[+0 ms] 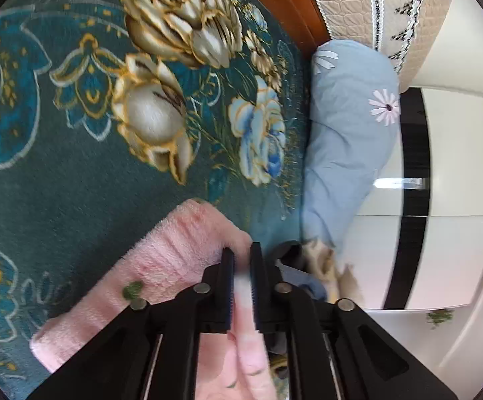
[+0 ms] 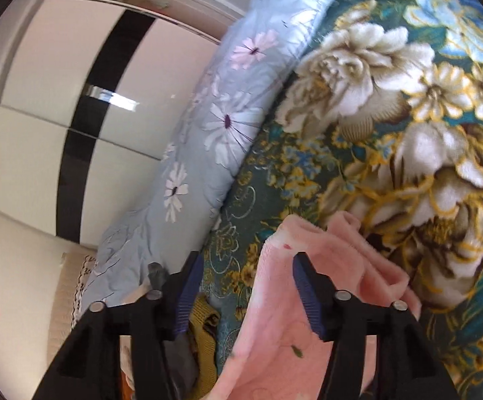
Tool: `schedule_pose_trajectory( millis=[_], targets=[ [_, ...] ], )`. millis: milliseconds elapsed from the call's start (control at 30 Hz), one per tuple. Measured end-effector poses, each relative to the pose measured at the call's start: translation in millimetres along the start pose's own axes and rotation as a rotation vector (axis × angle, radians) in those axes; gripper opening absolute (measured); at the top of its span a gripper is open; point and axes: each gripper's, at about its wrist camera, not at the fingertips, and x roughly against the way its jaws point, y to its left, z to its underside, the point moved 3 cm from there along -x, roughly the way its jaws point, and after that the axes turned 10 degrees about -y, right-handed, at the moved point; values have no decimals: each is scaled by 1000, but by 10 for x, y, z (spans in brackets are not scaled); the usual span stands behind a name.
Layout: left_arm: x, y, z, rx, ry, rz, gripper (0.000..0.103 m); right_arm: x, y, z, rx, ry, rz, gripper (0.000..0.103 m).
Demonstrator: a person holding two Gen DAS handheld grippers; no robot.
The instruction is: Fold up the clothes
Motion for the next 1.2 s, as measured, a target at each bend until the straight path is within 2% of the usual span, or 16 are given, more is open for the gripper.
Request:
schedule_pose_trajectory(
  millis=[133, 267, 300, 333, 467, 633, 700, 800, 867, 967, 1033, 1067, 1100, 1133, 1167, 1200],
  targets=[
    [163, -22, 47, -44, 33, 65, 28, 258, -230, 4, 30, 13, -4, 60],
    [485, -32, 97, -67, 27, 124, 40, 351, -678, 188, -29, 89, 25, 60],
    [571, -11, 133, -79, 31, 132, 48, 346, -791, 263, -64, 112, 14, 61],
    [623, 18, 175, -99, 38, 114, 53, 333, -870, 326, -89, 128, 4, 64],
    [765, 306, 365, -174, 60, -40, 55, 173, -984, 538, -121, 177, -4, 69],
    [688, 647, 531, -172, 91, -179, 63, -13, -896, 603, -66, 145, 37, 69],
    [575, 725, 570, -135, 107, -191, 64, -61, -876, 604, -68, 127, 45, 69],
    [489, 753, 583, -99, 74, -184, 67, -79, -875, 605, -72, 113, 47, 69],
    [438, 737, 562, -76, 46, -152, 67, -88, -879, 591, -73, 112, 40, 69],
    [374, 731, 543, -66, -9, -166, 66, -102, -878, 590, -75, 93, 44, 69],
    [356, 717, 530, -69, -40, -174, 54, -107, -849, 598, -69, 82, 51, 65],
    [349, 713, 522, -72, -51, -185, 49, -116, -831, 607, -66, 81, 54, 55],
    [344, 687, 502, -85, -59, -199, 38, -130, -823, 617, -69, 85, 60, 47],
    [339, 660, 481, -98, -66, -212, 30, -143, -813, 623, -74, 87, 71, 31],
    [335, 630, 460, -112, -74, -225, 27, -155, -802, 627, -79, 89, 82, 16],
    [363, 525, 431, -144, -89, -224, 24, -159, -767, 619, -74, 88, 92, 14]
  ],
)
